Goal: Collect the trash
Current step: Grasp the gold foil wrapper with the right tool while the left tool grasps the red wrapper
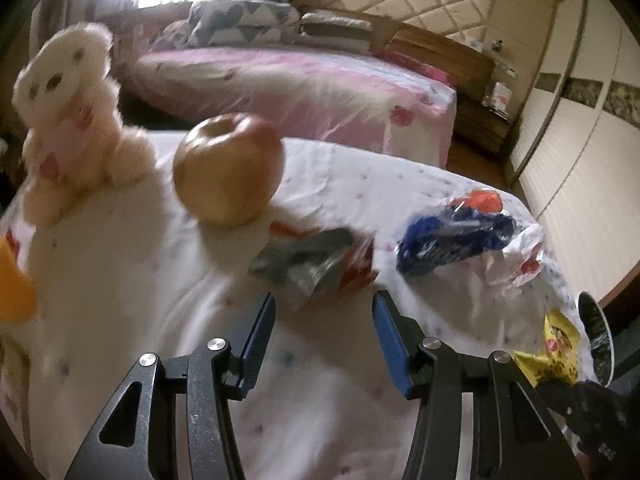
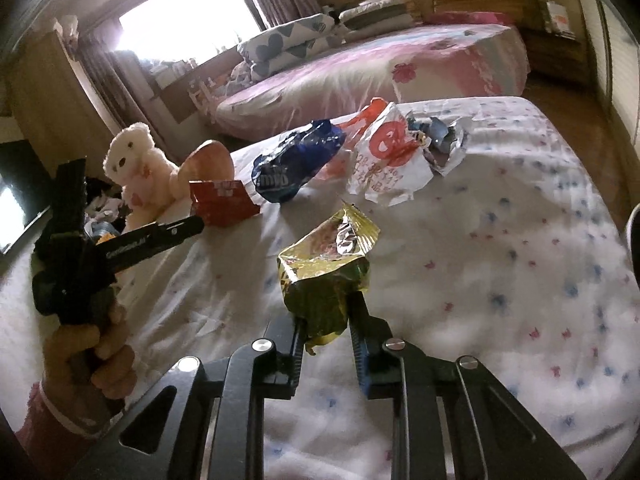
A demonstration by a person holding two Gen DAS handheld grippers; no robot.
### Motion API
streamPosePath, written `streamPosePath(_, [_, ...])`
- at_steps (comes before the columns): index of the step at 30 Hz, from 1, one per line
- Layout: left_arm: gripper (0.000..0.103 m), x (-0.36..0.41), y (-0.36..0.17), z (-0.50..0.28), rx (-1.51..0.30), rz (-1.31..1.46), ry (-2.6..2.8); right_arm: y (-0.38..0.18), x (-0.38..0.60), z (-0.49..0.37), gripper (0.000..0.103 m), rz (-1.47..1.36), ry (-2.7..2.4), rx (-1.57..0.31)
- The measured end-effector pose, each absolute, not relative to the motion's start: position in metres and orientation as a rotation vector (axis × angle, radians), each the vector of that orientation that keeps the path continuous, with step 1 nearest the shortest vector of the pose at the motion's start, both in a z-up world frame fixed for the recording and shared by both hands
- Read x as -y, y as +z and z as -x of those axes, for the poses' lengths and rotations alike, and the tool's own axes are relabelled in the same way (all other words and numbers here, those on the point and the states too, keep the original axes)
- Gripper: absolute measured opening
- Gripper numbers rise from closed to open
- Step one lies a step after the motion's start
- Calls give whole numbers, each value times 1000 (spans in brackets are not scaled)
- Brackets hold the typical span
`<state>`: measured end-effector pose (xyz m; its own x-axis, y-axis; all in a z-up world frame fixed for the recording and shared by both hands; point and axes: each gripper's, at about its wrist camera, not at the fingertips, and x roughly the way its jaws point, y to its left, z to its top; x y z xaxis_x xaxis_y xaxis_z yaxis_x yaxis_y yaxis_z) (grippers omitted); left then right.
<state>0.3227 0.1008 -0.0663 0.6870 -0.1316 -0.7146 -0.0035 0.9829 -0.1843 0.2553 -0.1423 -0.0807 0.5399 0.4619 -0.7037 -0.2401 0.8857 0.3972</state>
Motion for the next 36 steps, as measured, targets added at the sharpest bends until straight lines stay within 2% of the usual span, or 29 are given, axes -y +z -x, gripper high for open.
streamPosePath(2, [49,-96,-64,-325,-806,157,-73,-80,142,-255,21,-278,422,-905])
streamPosePath(3, [44,-93,-64,-328,-806,150,-76,-80,141,-256,21,-281,423,-907])
streamPosePath(4, [37,-91,-64,-332,-807,139,-81,-81,140,-256,21,-280,424,-909])
streamPosePath(5, [17,-88,-66,-336,-815,126,-84,-80,138,-257,21,-276,426,-910])
streamPosePath(6, [7,-85,-69,-341,-832,112,-89,-81,138,-258,21,-272,428,-910])
streamPosePath(9, [2,-81,-73,-344,-836,103,-107,-81,138,-260,21,-275,428,-911])
streamPosePath(21, [0,-67,-65,-284,-817,140,-139,-73,164,-243,21,-290,437,-884])
streamPosePath(36, [0,18,-47,-227,-831,89,-338,-68,249,-214,21,-345,326,-859])
